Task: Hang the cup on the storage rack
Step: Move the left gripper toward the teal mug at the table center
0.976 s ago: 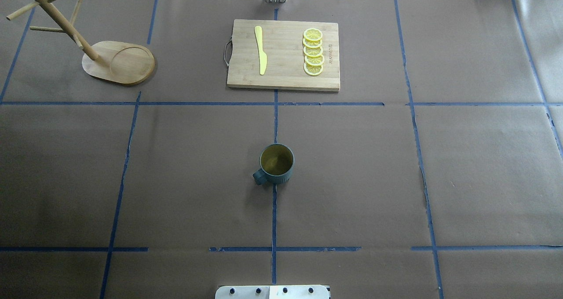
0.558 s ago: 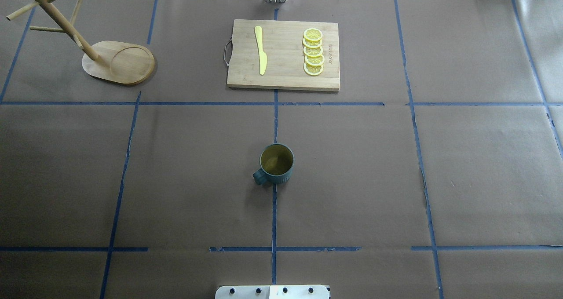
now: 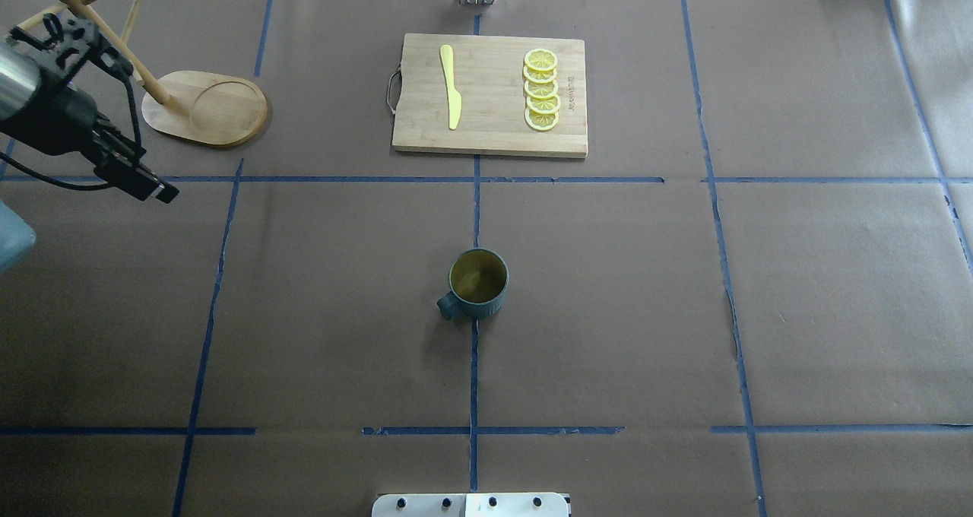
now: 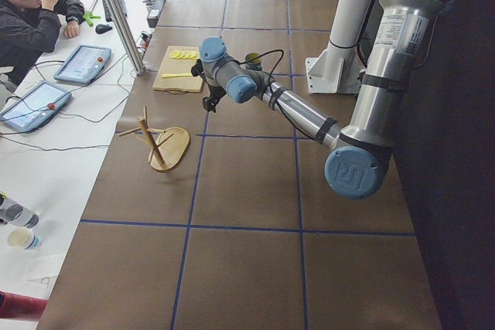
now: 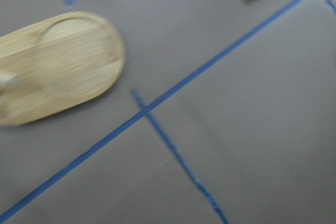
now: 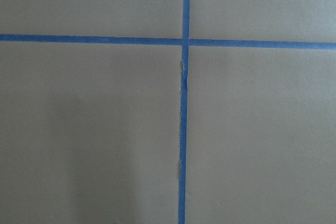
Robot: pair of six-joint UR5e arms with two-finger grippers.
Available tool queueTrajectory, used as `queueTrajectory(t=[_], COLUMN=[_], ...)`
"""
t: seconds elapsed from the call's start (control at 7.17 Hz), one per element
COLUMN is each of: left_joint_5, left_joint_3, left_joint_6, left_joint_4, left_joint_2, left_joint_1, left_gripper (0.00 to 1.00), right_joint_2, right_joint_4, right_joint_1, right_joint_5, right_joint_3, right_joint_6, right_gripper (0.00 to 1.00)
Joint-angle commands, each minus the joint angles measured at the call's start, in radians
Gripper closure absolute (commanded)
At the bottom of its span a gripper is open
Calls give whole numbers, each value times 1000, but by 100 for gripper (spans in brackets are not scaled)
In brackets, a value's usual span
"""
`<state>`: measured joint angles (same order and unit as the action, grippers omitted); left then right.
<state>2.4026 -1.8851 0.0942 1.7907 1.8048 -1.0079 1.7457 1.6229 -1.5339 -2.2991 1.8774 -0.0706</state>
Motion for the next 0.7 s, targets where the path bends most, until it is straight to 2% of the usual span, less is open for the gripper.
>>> queueTrajectory(t=[0.0, 0.14, 0.42, 0.56], left_joint_5=[-58, -165, -339, -469], left_joint_3=[-3, 3, 49, 55], left_joint_6=[42, 108, 356, 454], left_joint_4=[152, 250, 544, 635], left_joint_2=[10, 8, 7, 7], left_joint_1=[102, 173, 318, 409], left_gripper=[0, 0, 0, 0], right_joint_2=[6, 6, 6, 6], right_joint_4=[0, 0, -2, -2], right_joint_1=[0, 1, 0, 1], right_joint_5=[-16, -25, -29, -29], right_joint_3=[0, -1, -1, -1], right_joint_6=[-2, -2, -2, -3], right_gripper=[0, 0, 0, 0])
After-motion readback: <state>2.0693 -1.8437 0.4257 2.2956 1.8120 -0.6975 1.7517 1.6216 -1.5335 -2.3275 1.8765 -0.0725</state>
